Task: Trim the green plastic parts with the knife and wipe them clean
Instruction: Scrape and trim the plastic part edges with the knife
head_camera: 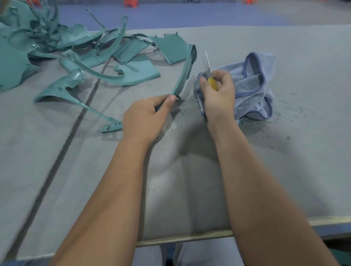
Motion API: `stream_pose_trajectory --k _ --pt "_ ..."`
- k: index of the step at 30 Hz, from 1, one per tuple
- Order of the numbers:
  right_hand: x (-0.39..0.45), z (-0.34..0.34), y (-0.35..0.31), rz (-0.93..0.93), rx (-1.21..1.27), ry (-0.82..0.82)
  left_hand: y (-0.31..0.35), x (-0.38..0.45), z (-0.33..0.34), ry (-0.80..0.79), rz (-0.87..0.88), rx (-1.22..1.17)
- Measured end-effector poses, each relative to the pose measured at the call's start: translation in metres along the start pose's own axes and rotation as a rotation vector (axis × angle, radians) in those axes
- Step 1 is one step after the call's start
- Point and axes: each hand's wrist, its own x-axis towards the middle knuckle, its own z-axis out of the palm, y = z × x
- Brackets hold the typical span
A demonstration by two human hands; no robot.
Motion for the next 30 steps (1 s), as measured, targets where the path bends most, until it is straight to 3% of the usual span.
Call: stream_pose_trajectory --k 4,10,20,30 --pt "-0.004 -0.001 -0.005 -0.218 -0.046 -0.096 -0.001 -0.002 0.000 0.009 0.021 -0.009" --pt "0.006 -0.001 -0.018 -0.130 -0.007 -0.248 -0.003 0.000 0.002 0.035 0.062 0.001" --pt "0.023 0.008 -0.025 -0.169 -0.239 -0.225 0.000 -0.001 -0.001 0.024 0.021 -0.016" --pt "0.022 -0.004 -0.014 -0.110 -0.179 -0.317 -0.004 0.001 0.002 -0.015 0.028 -0.013"
